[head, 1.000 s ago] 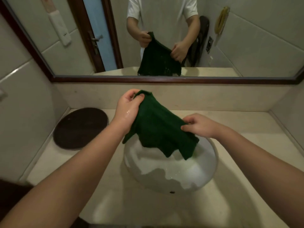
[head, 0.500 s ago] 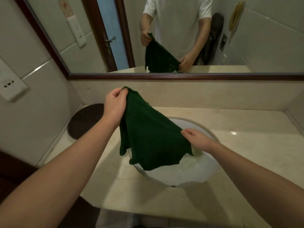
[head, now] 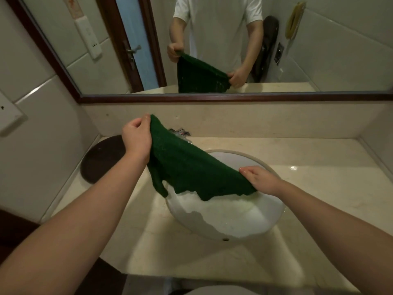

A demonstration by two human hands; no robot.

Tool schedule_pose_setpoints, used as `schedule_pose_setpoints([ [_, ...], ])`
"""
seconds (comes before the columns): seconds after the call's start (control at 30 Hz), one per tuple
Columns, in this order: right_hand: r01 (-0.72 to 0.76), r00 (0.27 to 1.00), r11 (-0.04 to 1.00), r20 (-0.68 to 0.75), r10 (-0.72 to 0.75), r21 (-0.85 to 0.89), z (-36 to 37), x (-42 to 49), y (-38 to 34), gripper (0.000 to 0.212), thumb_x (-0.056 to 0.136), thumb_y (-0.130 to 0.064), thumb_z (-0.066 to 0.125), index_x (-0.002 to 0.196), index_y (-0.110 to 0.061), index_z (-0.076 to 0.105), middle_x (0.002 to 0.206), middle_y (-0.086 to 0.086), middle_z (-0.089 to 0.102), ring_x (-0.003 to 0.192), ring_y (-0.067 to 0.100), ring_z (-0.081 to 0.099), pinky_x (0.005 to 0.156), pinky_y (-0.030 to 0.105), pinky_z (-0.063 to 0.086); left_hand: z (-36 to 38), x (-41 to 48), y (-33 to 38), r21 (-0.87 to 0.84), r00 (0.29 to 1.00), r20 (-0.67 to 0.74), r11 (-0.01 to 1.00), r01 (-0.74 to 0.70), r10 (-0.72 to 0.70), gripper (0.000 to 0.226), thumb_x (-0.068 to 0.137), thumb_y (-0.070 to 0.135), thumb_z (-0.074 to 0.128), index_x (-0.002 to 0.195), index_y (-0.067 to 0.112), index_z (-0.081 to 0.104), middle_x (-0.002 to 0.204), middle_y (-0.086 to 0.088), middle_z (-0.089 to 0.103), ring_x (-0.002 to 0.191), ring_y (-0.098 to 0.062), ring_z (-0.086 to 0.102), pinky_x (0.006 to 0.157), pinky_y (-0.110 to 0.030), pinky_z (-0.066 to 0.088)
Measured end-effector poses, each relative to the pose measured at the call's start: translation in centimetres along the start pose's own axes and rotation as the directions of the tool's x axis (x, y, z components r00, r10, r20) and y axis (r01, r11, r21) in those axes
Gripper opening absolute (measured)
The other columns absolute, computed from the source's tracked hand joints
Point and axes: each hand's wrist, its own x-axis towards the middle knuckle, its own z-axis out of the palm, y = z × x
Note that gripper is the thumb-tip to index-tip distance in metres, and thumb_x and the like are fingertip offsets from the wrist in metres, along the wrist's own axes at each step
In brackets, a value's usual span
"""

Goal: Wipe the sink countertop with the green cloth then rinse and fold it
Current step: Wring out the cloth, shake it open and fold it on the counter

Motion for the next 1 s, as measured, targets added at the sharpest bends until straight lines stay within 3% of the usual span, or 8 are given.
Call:
schedule_pose_setpoints([
  [0.1, -0.04, 0.999, 0.998, -0.007, 0.039, -0.05, -0.5, -0.1, 0.0, 0.053, 0.102, -0.047, 0.031, 0.103, -0.011, 0.069, 0.099, 0.01, 0.07, 0.091, 0.016, 0.064, 0.08, 0.027, 0.048, -0.1, 0.1, -0.5, -0.016, 0.999, 0.032, 1.0, 0.02, -0.019, 0.028, 0.096, 0.037, 0.056, 0.094, 0.015, 0.073, 0.091, -0.003, 0.068, 0.094, -0.017, 0.064, 0.082, -0.034, 0.053],
  [0.27, -0.106, 0.99, 0.994, -0.088, 0.107, 0.014, -1.4, -0.6, -0.6, 0.055, 0.096, -0.059, 0.035, 0.105, -0.015, 0.067, 0.102, 0.009, 0.069, 0.094, 0.021, 0.065, 0.095, 0.046, 0.05, 0.0, 0.1, -1.4, -0.031, 0.997, 0.067, 0.999, 0.041, -0.039, 0.02, 0.095, 0.034, 0.059, 0.082, 0.023, 0.071, 0.089, -0.002, 0.068, 0.091, -0.017, 0.065, 0.08, -0.034, 0.054],
  [0.4, -0.133, 0.991, 0.864, 0.064, 0.116, 0.486, -2.7, -1.3, -3.1, 0.019, 0.097, -0.022, 0.055, 0.114, -0.014, 0.059, 0.105, 0.021, 0.066, 0.09, 0.031, 0.067, 0.084, 0.047, 0.055, -0.1, -0.5, -2.0, 0.0, 0.981, 0.193, 1.0, 0.028, -0.027, 0.021, 0.093, 0.031, 0.062, 0.091, 0.013, 0.074, 0.087, -0.007, 0.068, 0.086, -0.021, 0.066, 0.077, -0.036, 0.056],
  [0.57, -0.104, 0.979, 0.673, 0.195, -0.061, 0.732, -3.9, -2.9, -7.6, 0.033, 0.094, 0.013, 0.039, 0.101, 0.0, 0.068, 0.102, 0.018, 0.069, 0.091, 0.021, 0.072, 0.075, 0.025, 0.059, 1.3, -3.0, -2.4, 0.031, 0.943, 0.331, 0.999, -0.024, 0.013, 0.009, 0.094, 0.016, 0.06, 0.088, 0.015, 0.066, 0.088, -0.009, 0.068, 0.084, -0.02, 0.066, 0.066, -0.025, 0.054],
  [0.7, 0.032, 0.945, 0.818, 0.25, -0.213, 0.574, -4.0, -3.6, -10.2, 0.048, 0.086, 0.02, 0.043, 0.116, -0.009, 0.066, 0.113, 0.015, 0.071, 0.108, 0.022, 0.068, 0.094, 0.034, 0.055, 2.4, -4.9, -2.6, 0.107, 0.907, 0.42, 0.989, -0.098, 0.044, 0.013, 0.096, 0.014, 0.053, 0.087, 0.019, 0.06, 0.087, -0.006, 0.064, 0.081, -0.016, 0.062, 0.068, -0.025, 0.049],
  [0.87, 0.226, 0.969, 0.971, 0.084, -0.233, 0.076, -3.7, -4.1, -12.3, 0.038, 0.082, -0.002, 0.067, 0.102, -0.034, 0.073, 0.092, -0.002, 0.075, 0.084, 0.016, 0.071, 0.089, 0.04, 0.056, 3.3, -7.0, -2.2, 0.028, 0.889, 0.451, 0.995, -0.101, 0.077, 0.016, 0.097, 0.013, 0.052, 0.085, 0.018, 0.059, 0.079, -0.005, 0.063, 0.073, -0.016, 0.062, 0.07, -0.034, 0.052],
  [0.93, 0.225, 0.972, 0.969, 0.037, -0.23, 0.104, -3.5, -4.4, -12.8, 0.033, 0.082, -0.004, 0.07, 0.1, -0.032, 0.073, 0.081, 0.007, 0.074, 0.072, 0.016, 0.069, 0.08, 0.039, 0.058, 3.5, -7.5, -2.2, -0.034, 0.881, 0.464, 0.996, -0.083, 0.089, 0.016, 0.097, 0.01, 0.052, 0.088, 0.019, 0.062, 0.075, -0.001, 0.068, 0.071, -0.014, 0.067, 0.067, -0.031, 0.055],
  [1.0, 0.202, 0.979, 0.937, -0.025, -0.204, 0.284, -3.5, -4.5, -13.1, 0.028, 0.083, -0.001, 0.07, 0.1, -0.022, 0.074, 0.093, 0.012, 0.074, 0.078, 0.015, 0.072, 0.071, 0.027, 0.059, 3.7, -8.1, -2.2, -0.064, 0.877, 0.468, 0.994, -0.087, 0.107, 0.018, 0.098, 0.01, 0.052, 0.093, 0.021, 0.065, 0.078, 0.002, 0.072, 0.076, -0.013, 0.071, 0.067, -0.027, 0.056],
])
